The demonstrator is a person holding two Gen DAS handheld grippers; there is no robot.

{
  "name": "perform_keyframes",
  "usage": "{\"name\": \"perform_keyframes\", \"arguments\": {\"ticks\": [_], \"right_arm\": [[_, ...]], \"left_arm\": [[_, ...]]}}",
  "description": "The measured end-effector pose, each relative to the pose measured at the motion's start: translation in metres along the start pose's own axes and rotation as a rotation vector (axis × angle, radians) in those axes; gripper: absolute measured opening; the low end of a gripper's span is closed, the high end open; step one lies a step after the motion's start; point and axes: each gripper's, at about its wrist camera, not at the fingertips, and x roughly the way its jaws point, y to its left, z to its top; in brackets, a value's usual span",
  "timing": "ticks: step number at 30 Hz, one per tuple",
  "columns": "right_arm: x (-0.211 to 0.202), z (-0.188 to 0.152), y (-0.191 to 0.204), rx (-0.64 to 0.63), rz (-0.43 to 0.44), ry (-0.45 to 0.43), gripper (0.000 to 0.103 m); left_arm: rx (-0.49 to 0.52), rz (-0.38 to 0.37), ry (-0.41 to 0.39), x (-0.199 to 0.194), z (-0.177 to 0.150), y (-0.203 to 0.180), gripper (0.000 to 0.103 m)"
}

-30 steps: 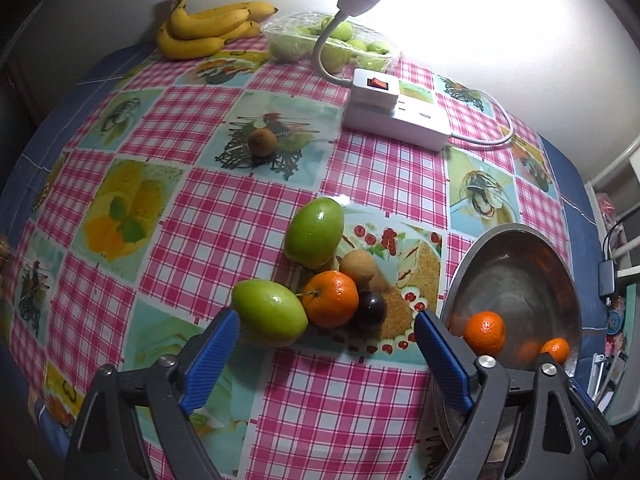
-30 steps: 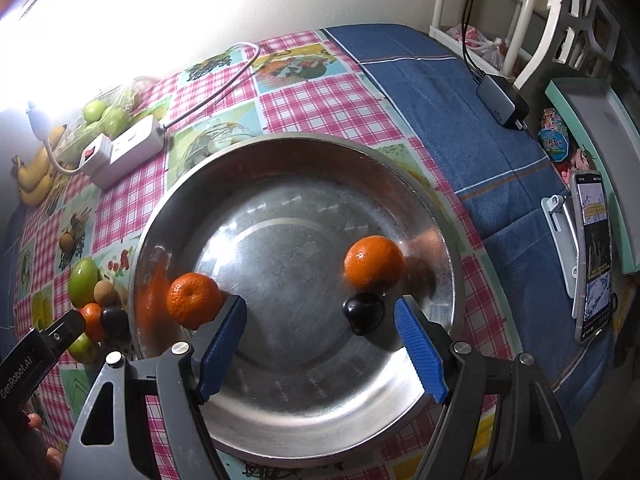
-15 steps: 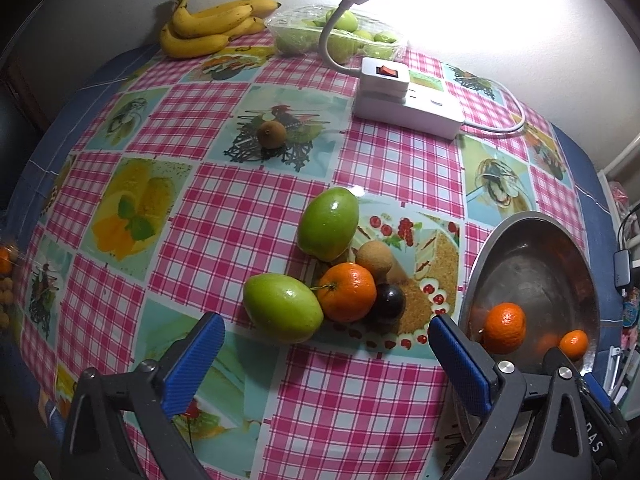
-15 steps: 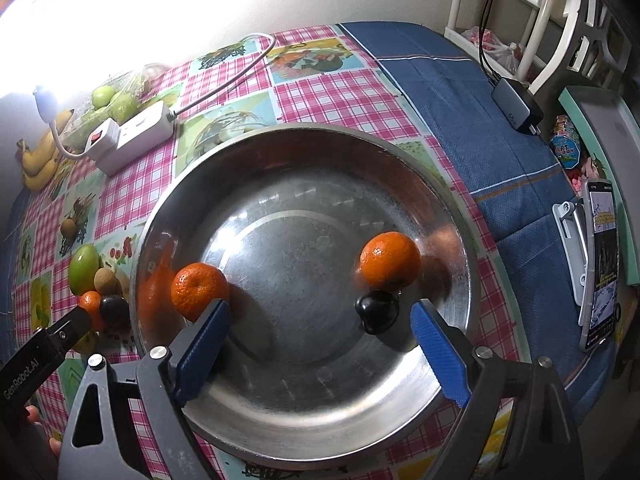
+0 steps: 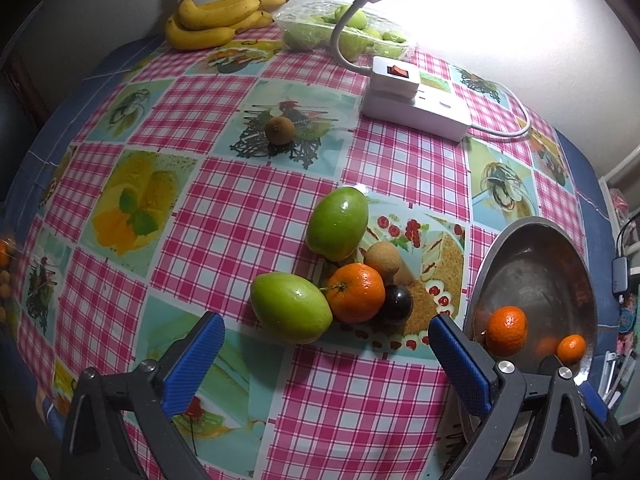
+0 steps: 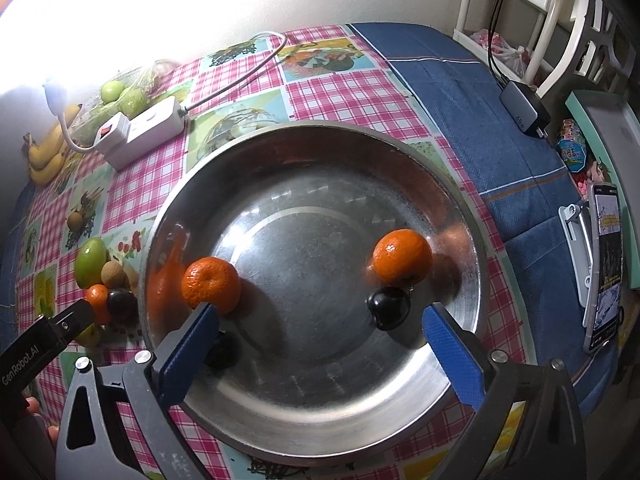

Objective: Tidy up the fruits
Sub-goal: 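Lift both open tools out of the bowl back toward the fruit, then lower the open left tool around the large green fruit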

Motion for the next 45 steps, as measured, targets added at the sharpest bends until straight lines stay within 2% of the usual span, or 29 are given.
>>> {"name": "perform_keyframes", "arguments": {"ticks": [9,18,25,34,40,45], "right_arm": [[-0.01,-0.002,0.015,0.009,0.055,-0.009,0.101],[-0.02,-0.002,0.048,-0.021,0.115,-0.037,0.101],[-0.025,-0.001,0.085,-0.078,0.178,-0.037,0.101],[-0.022,0.004,0.127,-0.113,0.248,-0.02,0.101],[-0.01,0.005,0.149,-0.152,0.24,0.021,0.101],[0.002,0.007,0.148,-0.147,0.202,0.069,0.101]], "left_arm": [[-0.054,0.006,-0.033,-0.007,0.012,0.023,0.103],[-0.172,0.028,-0.051,-0.007,0.027,0.066,0.103],[-0.269,-0.034,-0.033,-0.005,0.035,0.098,0.103],[-0.319,-0.055,-0.016,-0.002,0.037,0.119,0.103],[-0.321,-0.043,-0.01,0.003,0.037,0.123,0.103],[-0.337,-0.05,-0.007,0.005,0.037,0.126,0.103]]}}
